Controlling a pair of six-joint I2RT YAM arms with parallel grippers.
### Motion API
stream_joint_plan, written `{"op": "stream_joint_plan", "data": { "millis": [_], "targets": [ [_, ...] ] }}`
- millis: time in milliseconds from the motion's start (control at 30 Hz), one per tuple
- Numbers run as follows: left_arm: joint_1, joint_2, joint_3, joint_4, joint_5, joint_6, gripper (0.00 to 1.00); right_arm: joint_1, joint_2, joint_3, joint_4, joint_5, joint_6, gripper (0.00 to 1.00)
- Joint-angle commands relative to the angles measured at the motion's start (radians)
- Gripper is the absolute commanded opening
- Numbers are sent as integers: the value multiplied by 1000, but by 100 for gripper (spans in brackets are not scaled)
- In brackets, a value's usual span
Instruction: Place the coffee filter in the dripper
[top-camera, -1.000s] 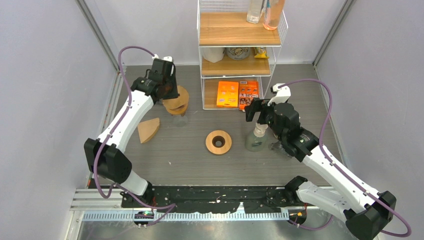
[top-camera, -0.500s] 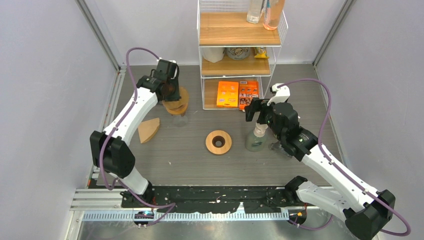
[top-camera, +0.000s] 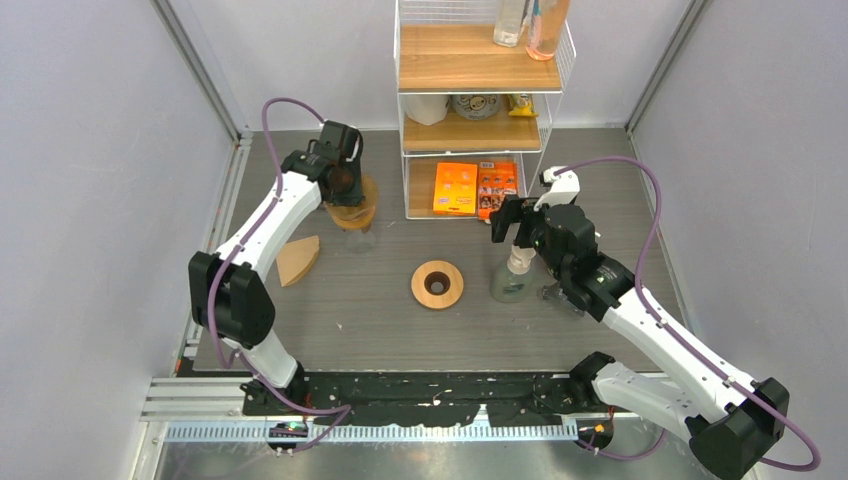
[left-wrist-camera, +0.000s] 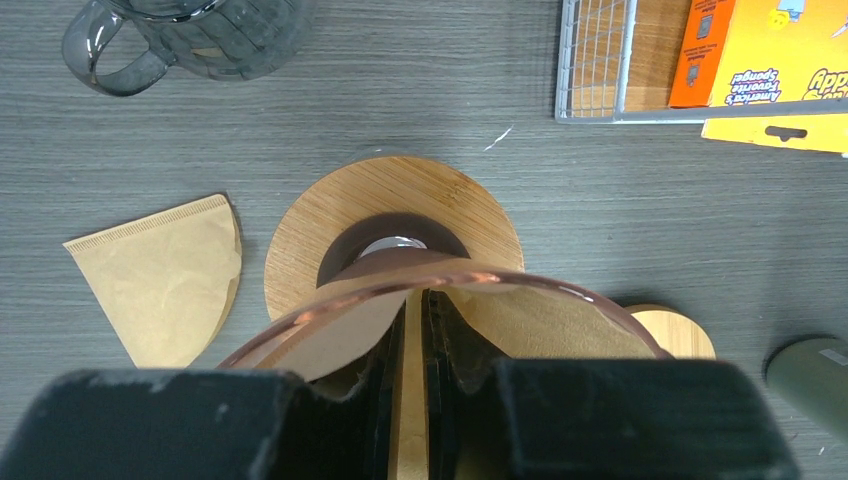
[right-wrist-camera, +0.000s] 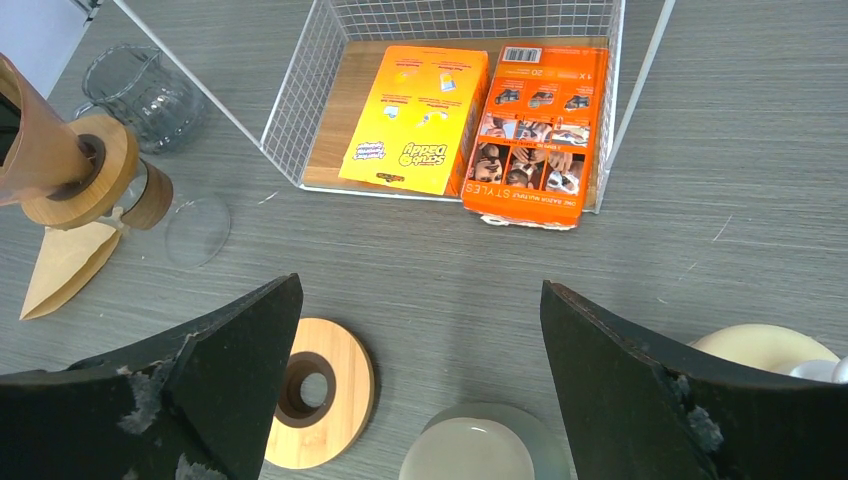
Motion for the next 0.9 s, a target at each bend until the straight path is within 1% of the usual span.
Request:
{"op": "stream_joint_plan", "data": {
  "millis": [0,533,867],
  "targets": [
    [5,8,43,-7,5,13,18,-5,-1,-2,28,22,-9,95],
    [5,38,31,-12,20,17,20,-5,14,2,28,-6,-4,95],
    [4,19,29,-5,37,12,27,-6,13,1,28,-11,-1,96]
  ]
}}
